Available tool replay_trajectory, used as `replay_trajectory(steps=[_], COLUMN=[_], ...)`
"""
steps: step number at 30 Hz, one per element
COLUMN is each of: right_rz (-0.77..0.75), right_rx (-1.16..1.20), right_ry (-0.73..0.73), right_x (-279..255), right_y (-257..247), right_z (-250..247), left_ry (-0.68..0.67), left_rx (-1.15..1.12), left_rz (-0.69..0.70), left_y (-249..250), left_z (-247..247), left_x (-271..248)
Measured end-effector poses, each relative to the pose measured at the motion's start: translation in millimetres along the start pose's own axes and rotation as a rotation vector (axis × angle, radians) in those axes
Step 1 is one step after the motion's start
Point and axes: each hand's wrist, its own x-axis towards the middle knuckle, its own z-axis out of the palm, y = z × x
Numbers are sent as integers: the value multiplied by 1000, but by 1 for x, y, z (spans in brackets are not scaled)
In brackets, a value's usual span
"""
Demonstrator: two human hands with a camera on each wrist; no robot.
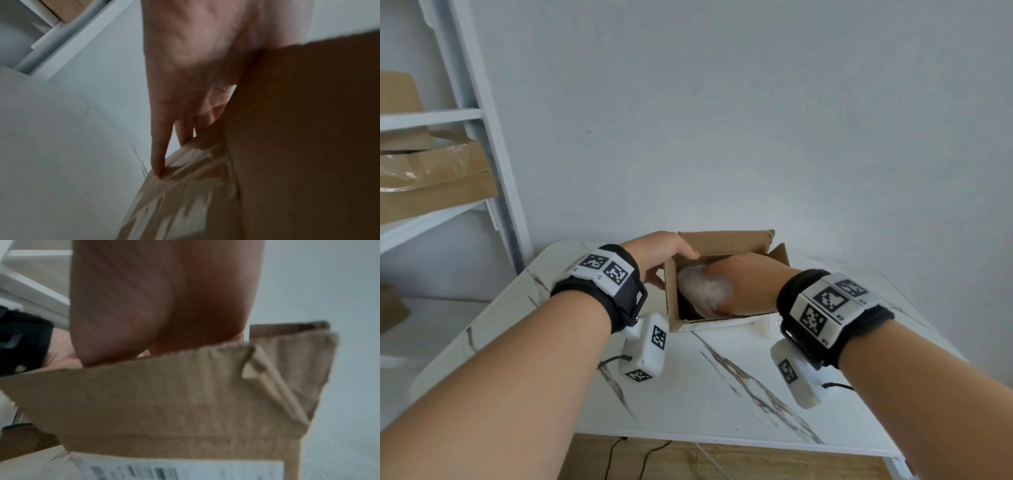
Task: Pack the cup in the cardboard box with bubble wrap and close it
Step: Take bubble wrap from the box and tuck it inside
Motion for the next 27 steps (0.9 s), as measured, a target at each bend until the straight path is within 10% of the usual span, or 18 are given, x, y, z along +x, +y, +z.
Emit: replay_trajectory(steps=[20,27], right_rz=[-50,-134], right_rx=[41,-155], right_ry=[22,348], right_x=[7,-19], right_y=[-13,11], right_z=[9,1], left_ry=[61,120], left_rx=[204,417], left_rz=[99,148], left_y=[1,2], left_z=[-6,-5], left_x=[2,-1])
